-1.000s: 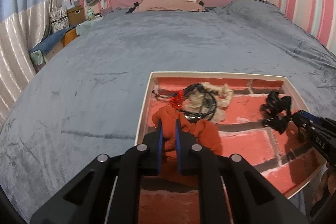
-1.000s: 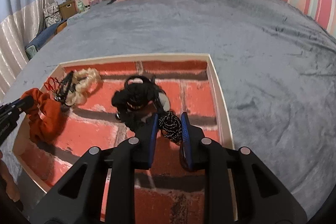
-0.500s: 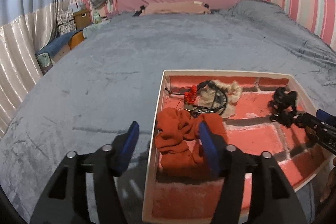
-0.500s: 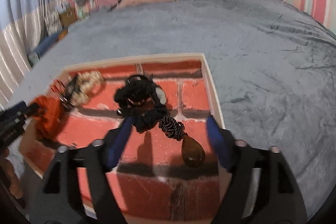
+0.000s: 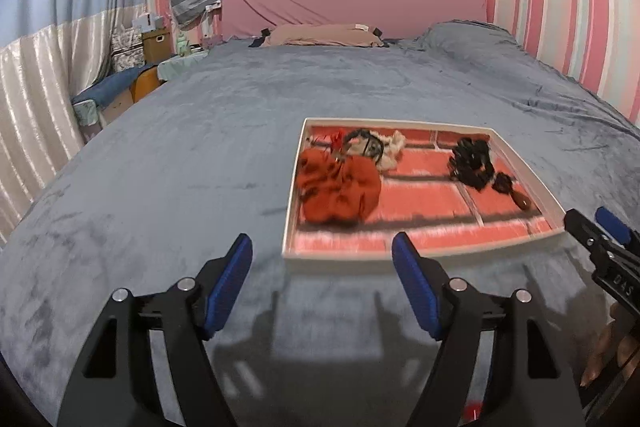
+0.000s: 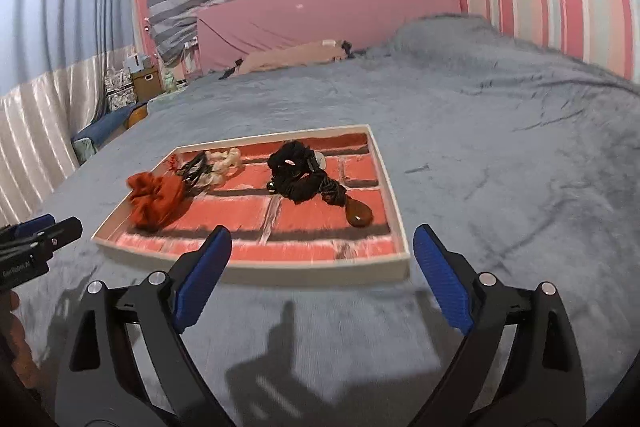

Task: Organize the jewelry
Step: 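Move the left gripper to the black hair tie while the right approaches the wooden bead bracelet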

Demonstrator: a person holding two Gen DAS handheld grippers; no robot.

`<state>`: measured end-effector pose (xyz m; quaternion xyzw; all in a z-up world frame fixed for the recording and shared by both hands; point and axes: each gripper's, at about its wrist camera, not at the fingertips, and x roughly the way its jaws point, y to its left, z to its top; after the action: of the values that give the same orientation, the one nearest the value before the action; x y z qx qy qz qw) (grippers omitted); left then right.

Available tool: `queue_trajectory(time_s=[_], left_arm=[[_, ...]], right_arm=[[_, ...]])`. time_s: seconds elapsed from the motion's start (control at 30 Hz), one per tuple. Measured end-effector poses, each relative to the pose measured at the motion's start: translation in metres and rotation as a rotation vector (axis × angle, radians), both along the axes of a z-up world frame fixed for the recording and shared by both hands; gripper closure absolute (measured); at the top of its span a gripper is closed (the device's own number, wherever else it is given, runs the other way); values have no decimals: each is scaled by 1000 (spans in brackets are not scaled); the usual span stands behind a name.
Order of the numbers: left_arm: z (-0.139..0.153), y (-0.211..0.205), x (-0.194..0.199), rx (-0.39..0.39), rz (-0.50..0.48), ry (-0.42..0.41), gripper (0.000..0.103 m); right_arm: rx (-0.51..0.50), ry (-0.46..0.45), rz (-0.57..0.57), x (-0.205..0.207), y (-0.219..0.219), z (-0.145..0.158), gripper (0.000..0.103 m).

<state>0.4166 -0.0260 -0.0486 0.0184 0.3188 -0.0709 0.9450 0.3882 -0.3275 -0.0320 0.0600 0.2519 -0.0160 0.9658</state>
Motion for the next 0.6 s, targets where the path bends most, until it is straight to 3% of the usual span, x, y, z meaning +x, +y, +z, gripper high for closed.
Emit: queue_trajectory(time_s=[0.13,0.37,0.6], left_arm=[[1,8,-34,-18,-1,20,29],[-5,5,-89,38,-12,17,27],[-10,7,-113,30,-13,38,27]], right_arm=[[-40,7,2,-36,10,-3,9],[-70,13,5,-75,18,4,9],[-49,38,13,-105,19,9,9]])
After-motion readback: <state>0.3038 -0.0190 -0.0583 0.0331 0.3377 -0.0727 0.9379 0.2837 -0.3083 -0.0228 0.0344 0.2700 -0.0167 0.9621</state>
